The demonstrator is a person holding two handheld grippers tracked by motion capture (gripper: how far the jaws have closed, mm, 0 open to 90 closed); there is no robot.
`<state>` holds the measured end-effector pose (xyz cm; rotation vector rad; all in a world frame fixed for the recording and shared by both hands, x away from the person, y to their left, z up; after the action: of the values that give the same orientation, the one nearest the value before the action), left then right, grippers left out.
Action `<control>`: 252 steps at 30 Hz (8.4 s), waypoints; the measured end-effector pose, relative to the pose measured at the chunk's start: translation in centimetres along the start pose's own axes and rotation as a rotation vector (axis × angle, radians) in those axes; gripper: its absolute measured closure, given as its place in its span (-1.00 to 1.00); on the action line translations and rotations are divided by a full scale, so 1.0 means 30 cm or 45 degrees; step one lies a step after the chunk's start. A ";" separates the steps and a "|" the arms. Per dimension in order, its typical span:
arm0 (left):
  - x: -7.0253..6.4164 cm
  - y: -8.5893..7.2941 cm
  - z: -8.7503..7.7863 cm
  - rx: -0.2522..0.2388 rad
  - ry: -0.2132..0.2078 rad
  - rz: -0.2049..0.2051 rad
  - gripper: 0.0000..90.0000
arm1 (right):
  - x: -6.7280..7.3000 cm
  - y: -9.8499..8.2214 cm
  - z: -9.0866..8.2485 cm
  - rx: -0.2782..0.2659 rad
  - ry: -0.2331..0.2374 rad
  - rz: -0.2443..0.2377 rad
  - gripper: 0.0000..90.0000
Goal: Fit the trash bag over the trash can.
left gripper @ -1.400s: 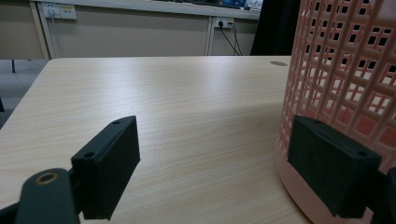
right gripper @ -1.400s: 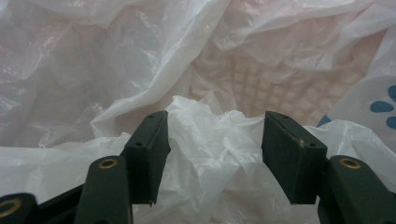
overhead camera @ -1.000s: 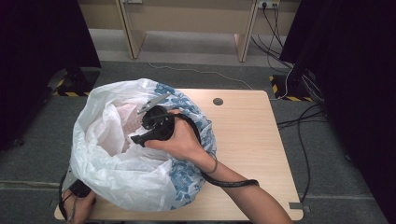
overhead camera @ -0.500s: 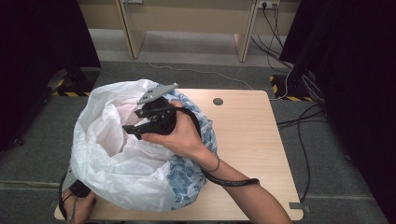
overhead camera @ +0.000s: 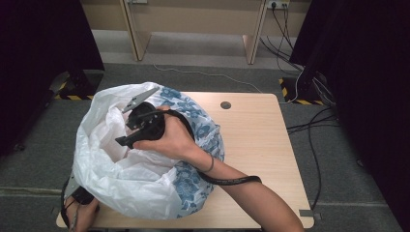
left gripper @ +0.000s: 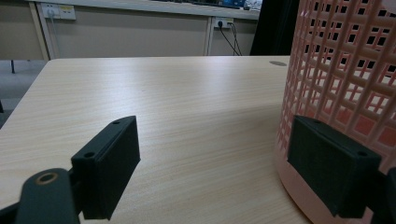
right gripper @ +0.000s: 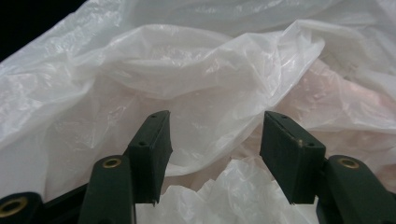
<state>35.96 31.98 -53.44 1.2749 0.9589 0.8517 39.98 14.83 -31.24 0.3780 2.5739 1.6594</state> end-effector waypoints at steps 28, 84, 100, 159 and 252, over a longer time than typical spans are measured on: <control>-0.001 -0.001 0.002 0.003 -0.001 0.002 -0.64 | 0.038 -0.082 0.082 0.162 0.071 -0.024 0.00; -0.001 -0.001 0.002 0.003 0.004 0.002 -0.64 | -0.193 0.042 -0.383 -0.230 -0.267 0.084 -0.24; -0.001 -0.001 0.001 0.004 0.004 0.005 -0.64 | -0.250 -0.027 -0.472 -0.245 -0.328 0.133 -0.26; 0.000 -0.001 0.001 0.003 0.008 0.001 -0.64 | -0.356 -0.283 -0.723 -0.322 -0.485 0.303 -0.30; -0.001 -0.001 0.002 0.001 0.011 0.003 -0.64 | -0.456 -0.807 -0.811 -0.343 -0.735 0.522 -0.31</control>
<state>36.00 31.93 -53.45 1.2742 0.9651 0.8590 44.67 -19.52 -44.04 1.2176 1.9091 1.6489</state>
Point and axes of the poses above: each handheld gripper's, and its own axes: z roughly forward along the jaws, y roughly out of its top, x roughly to its left, the point moved 7 cm from there along z, roughly forward along the jaws, and after that the axes turned 13 degrees about -x, right-handed, at the moved point
